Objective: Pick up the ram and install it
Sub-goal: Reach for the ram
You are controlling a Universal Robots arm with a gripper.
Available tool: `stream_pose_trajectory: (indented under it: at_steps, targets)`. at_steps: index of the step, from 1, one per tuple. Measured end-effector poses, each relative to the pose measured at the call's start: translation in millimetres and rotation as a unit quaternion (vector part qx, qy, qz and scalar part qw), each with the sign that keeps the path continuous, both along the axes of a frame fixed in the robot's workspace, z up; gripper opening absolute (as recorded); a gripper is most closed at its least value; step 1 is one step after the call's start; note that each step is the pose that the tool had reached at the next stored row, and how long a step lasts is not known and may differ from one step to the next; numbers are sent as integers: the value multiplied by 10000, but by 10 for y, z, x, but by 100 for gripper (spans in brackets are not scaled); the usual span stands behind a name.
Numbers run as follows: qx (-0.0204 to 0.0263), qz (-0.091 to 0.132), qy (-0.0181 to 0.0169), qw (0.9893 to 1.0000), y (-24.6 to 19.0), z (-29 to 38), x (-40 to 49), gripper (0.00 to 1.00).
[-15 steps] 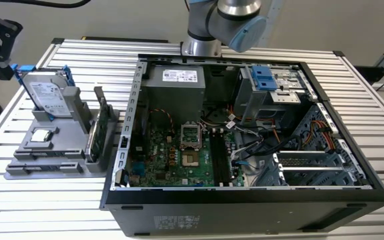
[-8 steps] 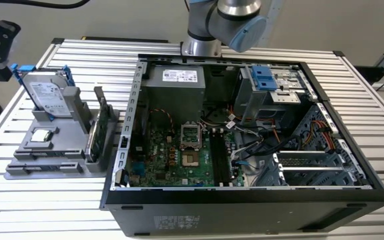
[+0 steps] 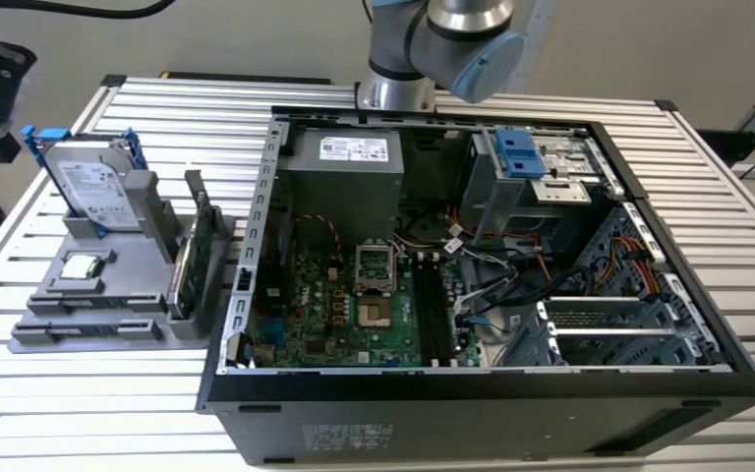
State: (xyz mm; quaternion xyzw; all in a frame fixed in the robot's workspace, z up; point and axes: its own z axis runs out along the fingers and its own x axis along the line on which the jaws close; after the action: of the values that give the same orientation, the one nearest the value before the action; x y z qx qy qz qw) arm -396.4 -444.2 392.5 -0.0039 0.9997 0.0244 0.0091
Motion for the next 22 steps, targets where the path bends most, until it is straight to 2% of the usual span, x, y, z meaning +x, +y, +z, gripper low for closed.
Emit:
stream_pose_trajectory:
  at_steps: [22]
  targets:
    - [0, 221, 0, 9998, -194, 0, -17, 0]
